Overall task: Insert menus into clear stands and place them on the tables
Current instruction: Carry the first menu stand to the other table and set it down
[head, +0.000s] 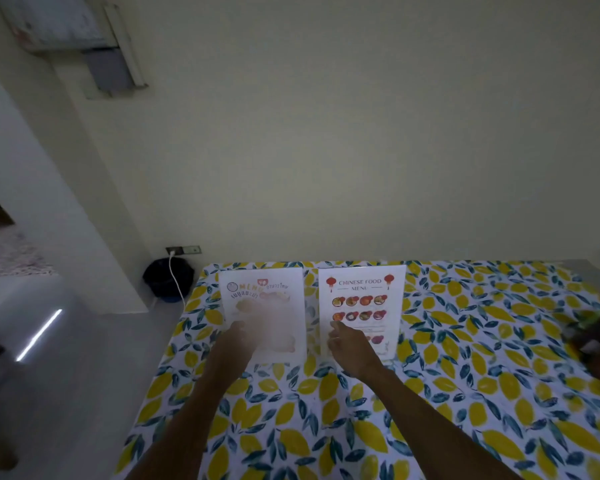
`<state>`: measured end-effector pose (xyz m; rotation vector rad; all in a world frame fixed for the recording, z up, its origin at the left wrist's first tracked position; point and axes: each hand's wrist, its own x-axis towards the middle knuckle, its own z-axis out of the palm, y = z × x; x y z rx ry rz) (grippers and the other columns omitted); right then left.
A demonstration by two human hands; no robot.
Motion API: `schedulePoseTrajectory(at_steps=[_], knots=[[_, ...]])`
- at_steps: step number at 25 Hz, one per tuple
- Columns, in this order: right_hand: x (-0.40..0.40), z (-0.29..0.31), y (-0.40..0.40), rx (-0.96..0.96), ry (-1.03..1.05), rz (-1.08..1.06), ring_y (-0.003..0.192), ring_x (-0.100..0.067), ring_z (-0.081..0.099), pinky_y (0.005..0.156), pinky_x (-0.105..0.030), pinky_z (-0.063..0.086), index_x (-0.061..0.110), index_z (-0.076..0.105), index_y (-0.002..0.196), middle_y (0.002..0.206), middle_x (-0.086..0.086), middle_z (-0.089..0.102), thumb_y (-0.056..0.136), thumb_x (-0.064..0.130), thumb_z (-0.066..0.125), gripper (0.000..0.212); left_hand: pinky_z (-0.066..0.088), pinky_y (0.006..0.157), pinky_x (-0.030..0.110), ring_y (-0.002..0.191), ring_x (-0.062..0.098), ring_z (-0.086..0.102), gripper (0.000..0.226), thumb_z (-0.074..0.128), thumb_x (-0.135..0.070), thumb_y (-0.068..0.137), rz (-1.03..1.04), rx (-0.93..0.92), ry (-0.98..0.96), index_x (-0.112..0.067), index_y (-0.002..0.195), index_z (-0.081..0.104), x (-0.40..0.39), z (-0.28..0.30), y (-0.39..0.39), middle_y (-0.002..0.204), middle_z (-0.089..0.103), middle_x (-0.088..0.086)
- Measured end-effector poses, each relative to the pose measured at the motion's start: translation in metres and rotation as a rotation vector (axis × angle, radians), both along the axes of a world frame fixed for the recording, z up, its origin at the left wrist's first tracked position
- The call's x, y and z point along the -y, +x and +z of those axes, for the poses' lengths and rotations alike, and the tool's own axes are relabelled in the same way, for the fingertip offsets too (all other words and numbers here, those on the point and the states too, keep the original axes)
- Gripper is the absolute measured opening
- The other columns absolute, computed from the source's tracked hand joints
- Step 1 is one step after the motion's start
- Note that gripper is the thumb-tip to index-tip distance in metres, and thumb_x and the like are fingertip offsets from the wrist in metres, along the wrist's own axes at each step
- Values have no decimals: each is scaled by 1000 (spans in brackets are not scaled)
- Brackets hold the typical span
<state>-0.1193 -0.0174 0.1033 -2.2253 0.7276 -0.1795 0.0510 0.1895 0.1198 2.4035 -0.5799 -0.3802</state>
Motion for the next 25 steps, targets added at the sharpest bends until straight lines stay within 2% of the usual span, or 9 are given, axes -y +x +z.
schedulePoseTrajectory(at_steps=[3, 7, 10, 13, 16, 18, 21, 23, 25], knots=[[10, 10, -30, 7, -40, 41, 114, -26, 61, 95, -33, 49, 7, 42, 141, 128, -14, 64, 96, 21, 49, 48, 52, 86, 37, 106, 32, 66, 46, 66, -35, 88, -20, 35, -6, -12, 126, 52, 13, 5, -46, 119, 69, 13], [36, 10, -72, -18, -36, 36, 116, -27, 60, 97, -34, 48, 8, 40, 142, 132, -10, 62, 95, 22, 52, 51, 53, 90, 40, 108, 30, 64, 48, 63, -39, 88, -88, 35, 24, -15, 128, 52, 47, 3, -87, 121, 66, 10], [65, 4, -92, -69, -62, -6, 119, -28, 58, 100, -36, 47, 8, 39, 144, 134, -11, 60, 95, 23, 53, 53, 52, 90, 38, 111, 27, 64, 51, 64, -38, 86, -109, -6, 31, -17, 130, 50, 82, 0, -98, 121, 66, 4], [97, -3, -98, -85, -55, -66, 119, -27, 58, 101, -36, 47, 7, 40, 143, 132, -13, 61, 94, 24, 54, 53, 49, 85, 37, 110, 31, 64, 47, 66, -36, 86, -118, 70, 66, -12, 125, 54, 121, -11, -95, 118, 69, 9], [128, -19, -91, -147, -65, -121, 119, -30, 57, 100, -38, 47, 5, 41, 141, 131, -16, 61, 94, 26, 52, 52, 51, 83, 38, 105, 33, 65, 45, 64, -35, 88, -121, 9, 49, -10, 123, 54, 159, -24, -81, 116, 68, 13], [146, -34, -78, -169, -68, -167, 114, -32, 59, 94, -42, 51, 6, 46, 135, 124, -17, 63, 93, 27, 52, 47, 52, 87, 43, 105, 36, 64, 47, 63, -35, 89, -69, 1, 53, -5, 124, 52, 179, -36, -66, 116, 67, 17], [164, -52, -56, -160, -76, -228, 103, -32, 63, 83, -42, 55, 11, 54, 122, 112, -15, 67, 92, 27, 49, 34, 51, 86, 47, 104, 39, 63, 45, 64, -34, 90, -17, 28, 94, 0, 118, 54, 195, -50, -50, 112, 66, 21], [170, -61, -41, -143, -88, -240, 87, -32, 64, 69, -36, 50, 8, 57, 105, 98, -16, 69, 96, 21, 45, 20, 52, 79, 46, 98, 40, 65, 42, 66, -30, 89, -27, 24, 89, -1, 115, 52, 204, -55, -42, 107, 66, 22], [176, -62, -33, -124, -77, -268, 71, -27, 58, 61, -32, 39, 6, 54, 95, 87, -15, 67, 97, 18, 44, 16, 53, 76, 45, 94, 39, 65, 41, 66, -31, 88, -31, 27, 100, -5, 115, 51, 212, -57, -31, 104, 66, 20]])
